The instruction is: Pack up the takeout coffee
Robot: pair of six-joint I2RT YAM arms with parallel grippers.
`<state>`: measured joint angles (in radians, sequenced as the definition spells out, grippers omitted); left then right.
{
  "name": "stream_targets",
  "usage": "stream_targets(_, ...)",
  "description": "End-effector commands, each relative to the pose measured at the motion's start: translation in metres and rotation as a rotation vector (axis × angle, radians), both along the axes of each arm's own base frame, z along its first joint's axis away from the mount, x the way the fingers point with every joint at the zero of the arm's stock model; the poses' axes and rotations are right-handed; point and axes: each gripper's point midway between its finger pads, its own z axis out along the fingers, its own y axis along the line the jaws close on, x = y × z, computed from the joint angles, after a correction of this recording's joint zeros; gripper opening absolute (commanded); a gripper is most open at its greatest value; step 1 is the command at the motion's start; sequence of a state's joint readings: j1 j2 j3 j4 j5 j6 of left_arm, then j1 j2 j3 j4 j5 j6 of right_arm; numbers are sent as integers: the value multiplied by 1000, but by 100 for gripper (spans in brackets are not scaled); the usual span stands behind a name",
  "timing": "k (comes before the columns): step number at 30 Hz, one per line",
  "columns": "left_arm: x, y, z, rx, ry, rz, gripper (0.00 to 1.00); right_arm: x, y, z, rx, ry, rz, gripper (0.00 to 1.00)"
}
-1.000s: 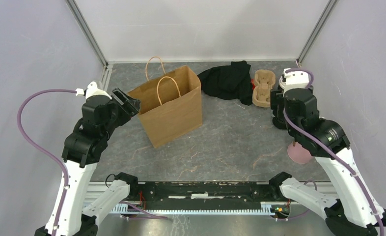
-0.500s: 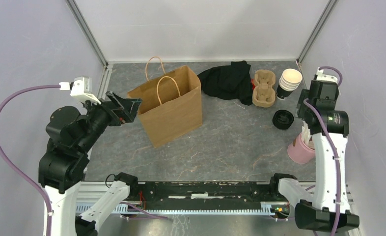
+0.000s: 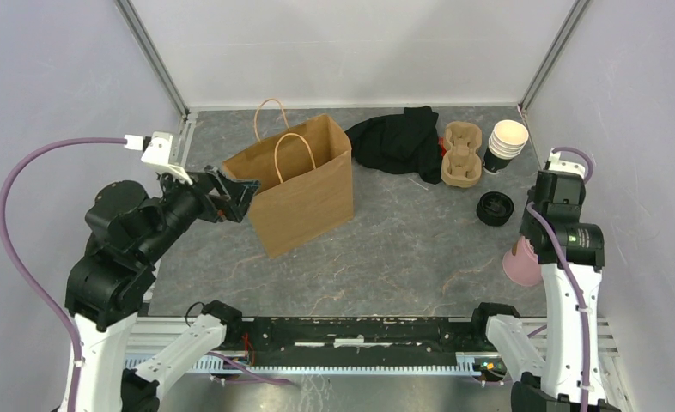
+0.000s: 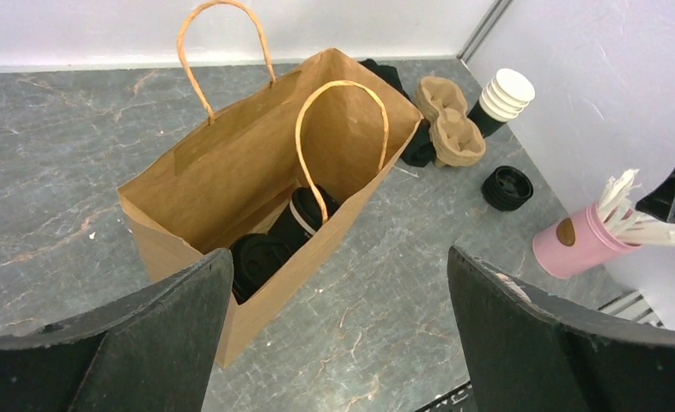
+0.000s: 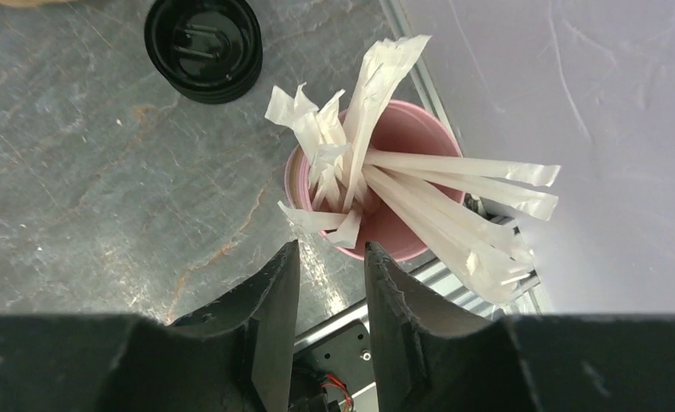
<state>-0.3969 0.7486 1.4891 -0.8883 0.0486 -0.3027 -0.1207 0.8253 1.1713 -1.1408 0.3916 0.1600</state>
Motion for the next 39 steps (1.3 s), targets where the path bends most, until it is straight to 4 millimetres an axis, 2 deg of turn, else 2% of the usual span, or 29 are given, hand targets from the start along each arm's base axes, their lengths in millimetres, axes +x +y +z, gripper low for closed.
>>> stream_targets(1, 13, 0, -2, 102, -30, 3, 100, 2, -5, -10, -13, 8, -28, 39)
stream_targets(6, 21, 0, 1, 134, -32, 24, 100, 4, -11, -24, -32, 24, -55, 37)
stream_targets(8, 23, 0, 2, 137, -30, 26, 100, 5, -11, -26, -33, 31, -62, 32)
stream_targets(14, 23, 2, -1, 134, -11, 42, 100, 3, -15, -36, -59, 55, -57, 31)
stream_targets(24, 23, 4, 6, 116, -12, 62, 100, 10, -16, -40, -73, 50, -34, 30)
stream_targets(31, 20, 4, 3, 98, -4, 59, 100, 13, -12, -25, -56, 7, -16, 7)
stream_targets(37, 25, 2, 10, 83, -23, 64, 100, 4, -12, -16, -48, 14, -48, 1)
stream_targets(39, 25, 2, 12, 89, -25, 61, 100, 1, -12, -7, -44, 15, -55, 1)
